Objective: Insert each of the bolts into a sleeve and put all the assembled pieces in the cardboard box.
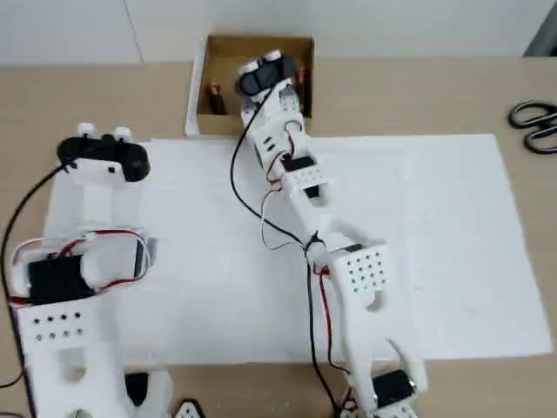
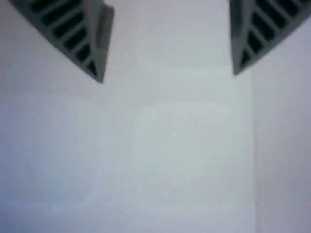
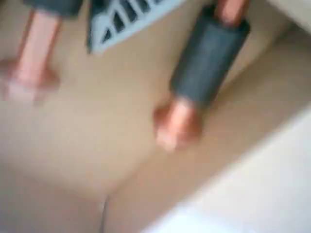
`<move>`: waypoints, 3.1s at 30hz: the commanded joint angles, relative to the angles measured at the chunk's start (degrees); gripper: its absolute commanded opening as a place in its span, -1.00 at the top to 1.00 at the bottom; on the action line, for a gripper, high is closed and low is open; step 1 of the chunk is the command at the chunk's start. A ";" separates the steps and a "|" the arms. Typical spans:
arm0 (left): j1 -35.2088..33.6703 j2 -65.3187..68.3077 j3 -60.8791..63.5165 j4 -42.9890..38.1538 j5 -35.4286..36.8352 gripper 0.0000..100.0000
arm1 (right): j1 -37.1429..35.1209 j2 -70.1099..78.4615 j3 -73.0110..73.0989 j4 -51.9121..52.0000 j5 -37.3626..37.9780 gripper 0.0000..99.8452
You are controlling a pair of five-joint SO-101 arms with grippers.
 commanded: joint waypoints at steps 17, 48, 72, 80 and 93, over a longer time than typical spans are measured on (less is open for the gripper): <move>-0.35 -1.41 -29.93 11.08 0.18 0.68 | 2.51 -33.80 -33.23 51.38 0.70 0.55; -0.35 -58.46 11.12 -12.04 -0.18 0.68 | 7.78 -102.29 22.15 98.68 0.35 0.55; -0.35 -58.55 38.64 -18.46 0.09 0.68 | 23.87 -157.14 115.87 37.67 0.70 0.55; -0.35 -58.55 49.19 -23.47 0.09 0.68 | 25.89 -161.10 125.19 37.67 0.70 0.55; -0.09 -58.55 60.79 -23.65 0.18 0.68 | 25.80 -161.01 129.23 53.23 0.62 0.55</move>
